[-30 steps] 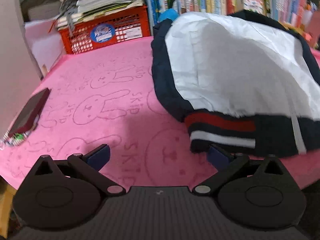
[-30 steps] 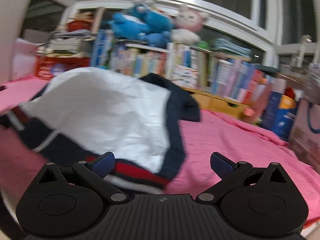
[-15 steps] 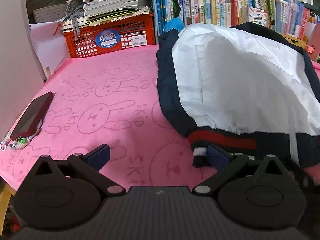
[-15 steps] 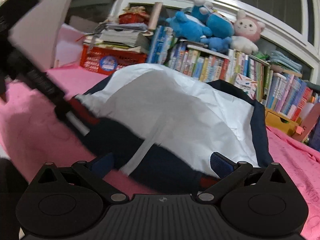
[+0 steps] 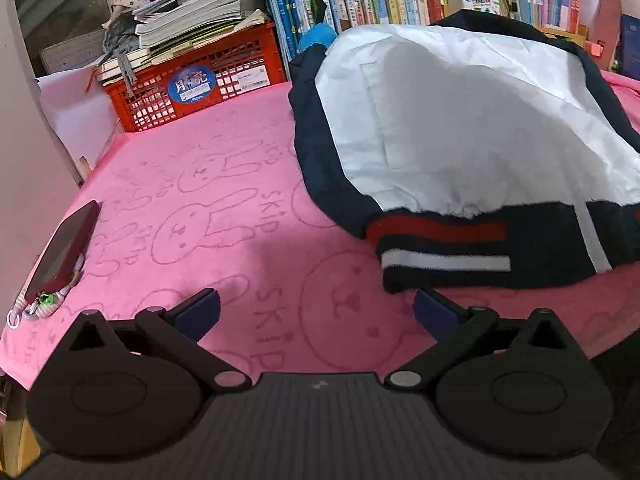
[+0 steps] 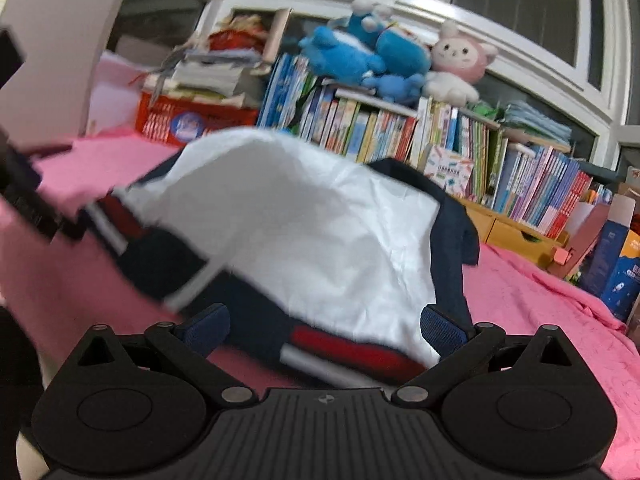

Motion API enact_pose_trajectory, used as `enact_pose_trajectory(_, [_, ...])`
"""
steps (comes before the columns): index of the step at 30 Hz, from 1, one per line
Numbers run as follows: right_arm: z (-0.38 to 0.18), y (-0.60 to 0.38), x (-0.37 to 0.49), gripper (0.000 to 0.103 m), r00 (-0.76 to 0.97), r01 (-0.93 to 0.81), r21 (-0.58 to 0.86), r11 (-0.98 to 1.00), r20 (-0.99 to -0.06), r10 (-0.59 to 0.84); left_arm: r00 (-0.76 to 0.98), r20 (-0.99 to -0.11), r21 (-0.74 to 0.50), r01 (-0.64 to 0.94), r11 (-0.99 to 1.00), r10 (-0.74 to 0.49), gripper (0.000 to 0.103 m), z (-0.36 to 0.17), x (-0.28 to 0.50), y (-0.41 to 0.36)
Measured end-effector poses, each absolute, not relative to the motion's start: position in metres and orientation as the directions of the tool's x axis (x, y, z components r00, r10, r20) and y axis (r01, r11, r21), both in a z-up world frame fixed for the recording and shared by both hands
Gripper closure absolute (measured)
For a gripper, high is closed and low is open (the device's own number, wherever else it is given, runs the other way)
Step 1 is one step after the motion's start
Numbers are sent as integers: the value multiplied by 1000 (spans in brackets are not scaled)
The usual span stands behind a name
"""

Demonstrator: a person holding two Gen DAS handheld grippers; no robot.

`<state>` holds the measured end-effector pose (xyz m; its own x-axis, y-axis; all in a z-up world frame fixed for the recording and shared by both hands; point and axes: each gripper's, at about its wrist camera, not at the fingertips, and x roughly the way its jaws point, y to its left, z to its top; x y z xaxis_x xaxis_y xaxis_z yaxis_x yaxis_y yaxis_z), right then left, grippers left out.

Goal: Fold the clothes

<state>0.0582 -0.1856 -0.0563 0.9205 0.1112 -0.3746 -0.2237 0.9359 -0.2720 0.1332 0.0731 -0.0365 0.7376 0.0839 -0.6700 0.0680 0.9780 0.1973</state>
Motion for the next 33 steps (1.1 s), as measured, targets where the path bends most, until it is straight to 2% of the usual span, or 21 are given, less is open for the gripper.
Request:
enact_pose_trajectory(5, [-66, -180, 57, 0, 908, -221, -247, 943, -404, 107, 742, -663, 198, 37, 980, 105, 0, -34, 145, 69])
enact_pose_trajectory(9, [-63, -161, 59, 0, 892, -297, -173, 939, -400, 209, 760, -643, 177, 25, 984, 96, 0, -24, 147, 71])
enact_pose_trajectory(12, [-66, -132, 66, 0, 891, -334, -188, 924, -383, 244, 774, -630, 131, 22, 991, 66, 0, -14, 151, 75])
enact_pose_trajectory(19, [-71, -85, 90, 0, 890, -365, -230, 902, -370, 266, 778, -619, 132, -33, 991, 108, 0, -7, 158, 86])
enact_pose_trajectory(22, [-70, -75, 98, 0, 904, -342, -261, 903, -353, 240, 784, -619, 103, 24, 994, 45, 0, -4, 147, 90])
enact_pose_trajectory(27, [-62, -90, 116, 0, 935, -221, -212, 952, -323, 145, 762, -648, 157, 139, 978, -4, 0, -16, 130, 77])
enact_pose_trajectory(31, [-60, -113, 129, 0, 917, -217, -130, 967, -367, 157, 743, -670, 230, 190, 955, 13, 0, -32, 132, 61])
enact_pose_trajectory(33, [-60, -122, 129, 0, 910, -218, -88, 972, -377, 170, 757, -653, 248, 184, 951, 24, 0, -33, 135, 59])
